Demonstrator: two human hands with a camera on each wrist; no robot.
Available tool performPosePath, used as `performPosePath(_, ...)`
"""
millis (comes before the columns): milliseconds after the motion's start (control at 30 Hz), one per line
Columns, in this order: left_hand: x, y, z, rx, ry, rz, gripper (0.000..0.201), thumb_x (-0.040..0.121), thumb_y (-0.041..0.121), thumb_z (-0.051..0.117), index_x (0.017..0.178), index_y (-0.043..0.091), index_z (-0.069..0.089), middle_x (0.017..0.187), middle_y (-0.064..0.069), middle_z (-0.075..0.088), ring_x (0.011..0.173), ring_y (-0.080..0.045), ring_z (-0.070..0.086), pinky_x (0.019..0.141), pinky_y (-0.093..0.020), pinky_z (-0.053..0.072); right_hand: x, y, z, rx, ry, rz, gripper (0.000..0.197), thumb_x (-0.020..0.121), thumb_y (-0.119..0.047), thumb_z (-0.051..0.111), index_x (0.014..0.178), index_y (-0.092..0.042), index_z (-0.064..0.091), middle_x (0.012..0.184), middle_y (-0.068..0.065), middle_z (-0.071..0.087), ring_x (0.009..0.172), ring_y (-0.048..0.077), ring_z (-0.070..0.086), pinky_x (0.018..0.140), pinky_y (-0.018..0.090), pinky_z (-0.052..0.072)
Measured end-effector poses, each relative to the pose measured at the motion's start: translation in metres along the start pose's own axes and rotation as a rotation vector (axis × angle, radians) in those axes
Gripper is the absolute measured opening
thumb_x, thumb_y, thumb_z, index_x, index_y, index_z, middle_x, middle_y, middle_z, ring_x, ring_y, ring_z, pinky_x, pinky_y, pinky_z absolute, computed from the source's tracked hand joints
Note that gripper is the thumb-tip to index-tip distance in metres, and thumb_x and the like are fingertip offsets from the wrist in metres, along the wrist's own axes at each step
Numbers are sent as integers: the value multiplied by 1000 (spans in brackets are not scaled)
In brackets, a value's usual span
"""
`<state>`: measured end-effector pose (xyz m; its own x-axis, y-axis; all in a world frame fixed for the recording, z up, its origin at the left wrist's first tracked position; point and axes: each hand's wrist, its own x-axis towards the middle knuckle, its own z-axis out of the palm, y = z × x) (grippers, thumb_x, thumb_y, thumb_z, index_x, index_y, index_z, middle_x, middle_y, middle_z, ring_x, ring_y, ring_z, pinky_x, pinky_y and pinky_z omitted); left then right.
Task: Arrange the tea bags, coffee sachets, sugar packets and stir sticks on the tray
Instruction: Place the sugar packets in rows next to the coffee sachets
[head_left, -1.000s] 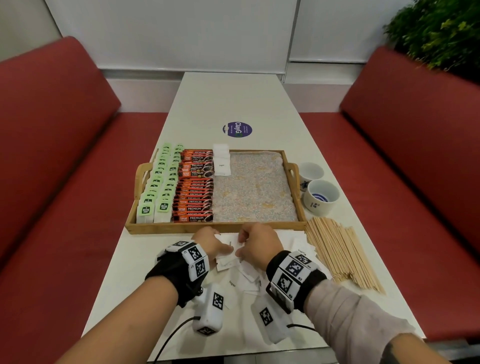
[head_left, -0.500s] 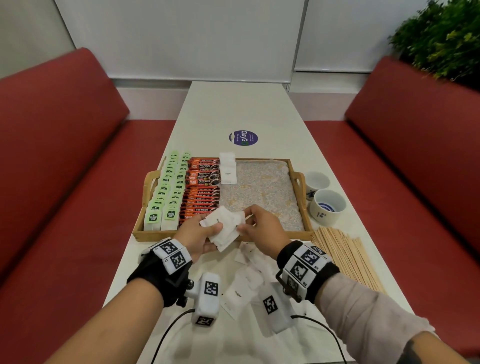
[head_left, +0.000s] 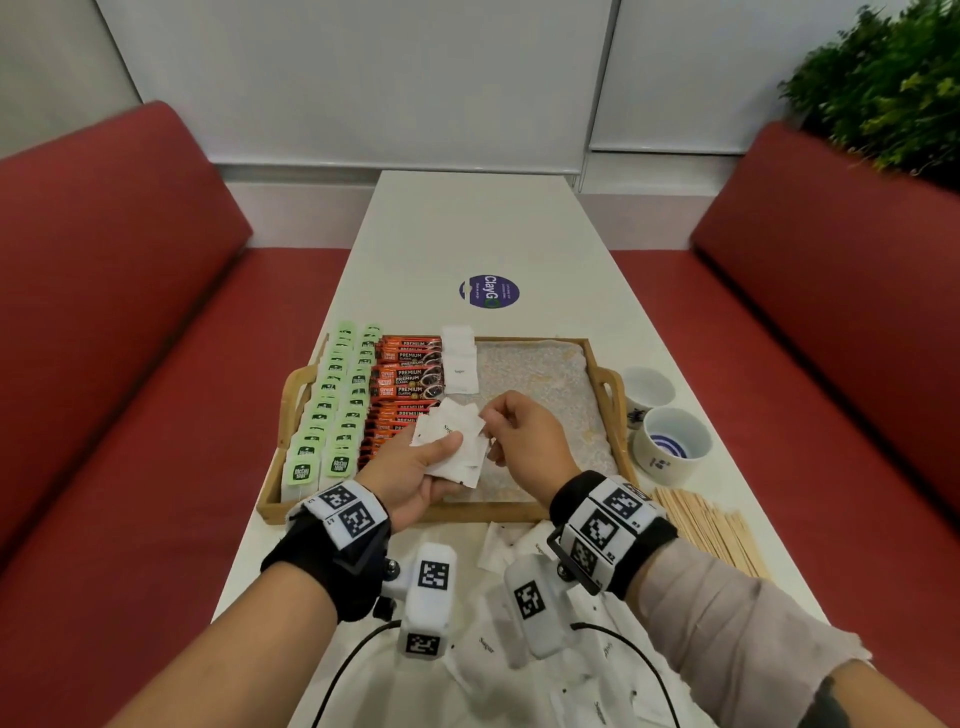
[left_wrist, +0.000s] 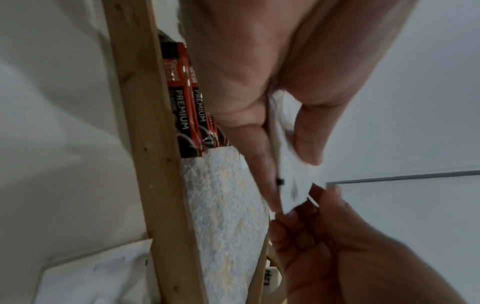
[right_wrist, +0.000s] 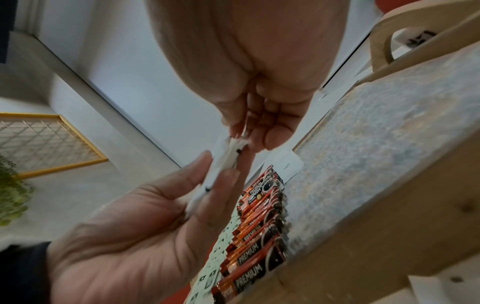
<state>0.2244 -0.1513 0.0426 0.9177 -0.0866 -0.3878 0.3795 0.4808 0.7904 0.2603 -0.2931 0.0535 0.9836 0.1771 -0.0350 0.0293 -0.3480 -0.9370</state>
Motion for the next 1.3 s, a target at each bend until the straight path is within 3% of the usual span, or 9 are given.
performPosePath(233, 25, 9, -3, 39, 36, 118, 40, 83, 8, 60, 123, 11, 55, 107, -12, 68, 82, -21, 70, 51, -28, 57, 27, -1, 11, -93, 27, 20, 24, 84, -26, 69, 69, -18, 52, 69, 4, 66, 65, 20, 65, 69, 40, 55)
performPosePath(367, 39, 15, -8, 47, 44, 131, 50, 80, 4, 62, 129, 7, 51, 118, -18, 64, 91, -27, 67, 59, -31, 59, 44, -4, 11, -90, 34, 42, 22, 89, -22, 64, 72, -12, 51, 77, 13, 68, 59, 20, 65, 66, 40, 56)
performPosePath(500, 53, 22, -14, 37, 69, 157, 47, 86, -6, 56, 131, 4, 48, 121, -21, 62, 91, -28, 67, 55, -30, 58, 62, -6, 16, -104, 51, 23, 23, 92, -22, 58, 71, -17, 49, 80, 12, 67, 71, 31, 65, 68, 40, 53)
performPosePath(600, 62, 26, -18, 48, 103, 182, 44, 86, -6, 57, 128, 8, 51, 119, -17, 64, 97, -28, 66, 63, -33, 59, 76, -8, 18, -36, 78, 21, 23, 94, -17, 52, 72, -18, 46, 80, 10, 61, 65, 27, 59, 51, 20, 45)
performPosePath(667, 68, 30, -21, 66, 133, 201, 43, 86, -6, 57, 126, 8, 53, 117, -15, 65, 98, -29, 66, 60, -31, 58, 85, -10, 17, 19, 115, 25, 22, 96, -16, 48, 74, -19, 45, 80, 8, 63, 53, 19, 55, 46, 18, 40)
performPosePath(933, 84, 43, -43, 75, 296, 249, 28, 87, -5, 59, 101, 19, 58, 107, -10, 67, 89, -24, 67, 61, -31, 59, 125, -2, 11, -44, 262, 21, 12, 98, -16, 43, 86, -13, 43, 72, 5, 57, 49, 20, 55, 49, 24, 36)
performPosePath(1033, 87, 50, -48, 56, 322, 277, 28, 87, -5, 59, 99, 20, 58, 103, -9, 67, 85, -23, 67, 57, -29, 59, 134, 13, 10, -148, 219, 59, 10, 98, -16, 45, 88, -14, 45, 74, 6, 57, 60, 26, 58, 48, 24, 39)
performPosePath(1133, 89, 54, -49, 31, 322, 288, 27, 87, -5, 59, 100, 19, 58, 97, -6, 68, 75, -18, 69, 52, -27, 57, 141, 27, 16, -239, 155, 105, 11, 96, -16, 49, 85, -16, 48, 77, 9, 60, 72, 31, 61, 63, 34, 49)
performPosePath(1300, 91, 56, -49, 40, 327, 287, 27, 87, -3, 60, 104, 18, 57, 100, -6, 67, 78, -20, 68, 47, -22, 53, 150, 36, 24, -362, 77, 162, 9, 95, -16, 52, 87, -14, 51, 74, -3, 52, 79, 21, 53, 70, 29, 41)
